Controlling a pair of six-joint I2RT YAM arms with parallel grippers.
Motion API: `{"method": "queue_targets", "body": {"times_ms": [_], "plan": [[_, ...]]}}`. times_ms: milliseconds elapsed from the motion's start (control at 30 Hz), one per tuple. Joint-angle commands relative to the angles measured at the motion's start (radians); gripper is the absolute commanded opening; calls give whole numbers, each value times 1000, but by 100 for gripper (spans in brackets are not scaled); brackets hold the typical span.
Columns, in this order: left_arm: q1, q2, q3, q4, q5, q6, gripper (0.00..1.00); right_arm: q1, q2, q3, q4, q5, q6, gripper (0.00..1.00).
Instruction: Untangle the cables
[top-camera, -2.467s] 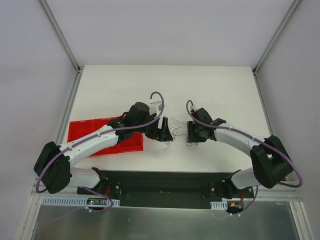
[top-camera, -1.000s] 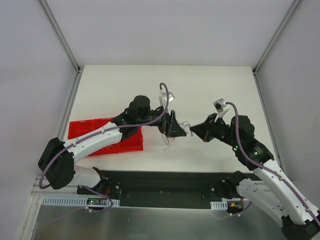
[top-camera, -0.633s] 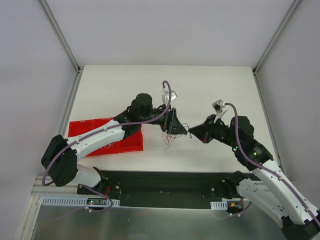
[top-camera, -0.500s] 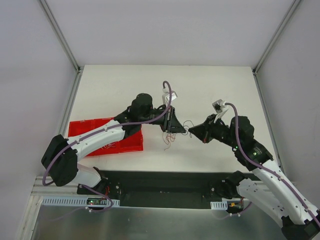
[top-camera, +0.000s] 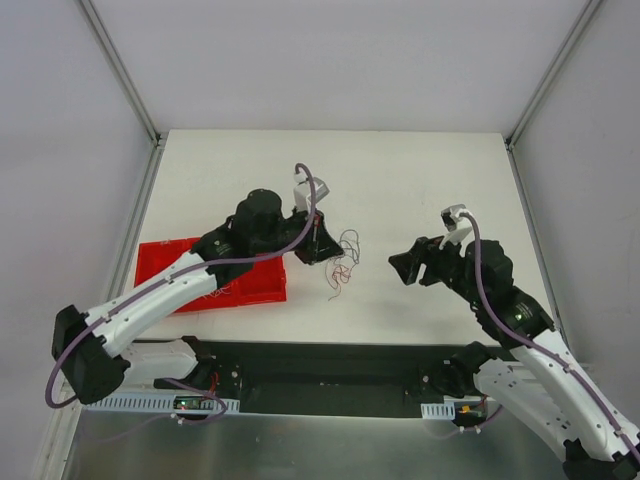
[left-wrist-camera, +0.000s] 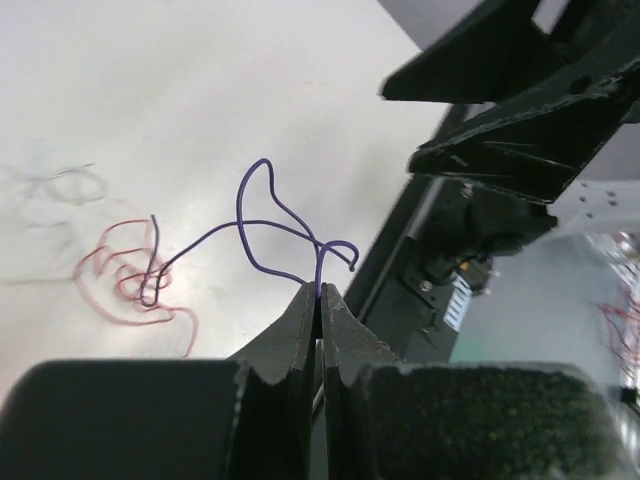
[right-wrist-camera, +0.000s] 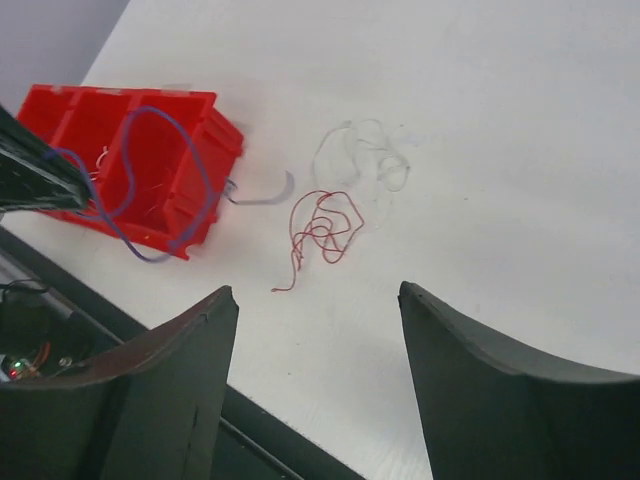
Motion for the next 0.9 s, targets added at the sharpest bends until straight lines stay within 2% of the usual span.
{"method": "queue_targets", "body": {"times_ms": [0, 200, 400, 533, 667, 867], "plan": [[61, -111, 68, -279, -347, 79, 0, -7, -33, 12, -56, 142, -53, 69], [386, -242, 96, -558, -540, 70, 0, -13, -13, 8, -56, 146, -79, 68], [687, -339, 114, -729, -889, 68, 0, -16, 3, 0, -51, 140, -91, 69], [831, -342, 84, -753, -853, 33, 0, -21, 7, -4, -45, 132, -94, 69], [878, -343, 19, -737, -848, -65, 6, -24, 15, -1, -44, 125, -94, 69], [925, -317, -57, -660, -805, -148, 6, -27, 6, -8, -45, 120, -94, 69]]}}
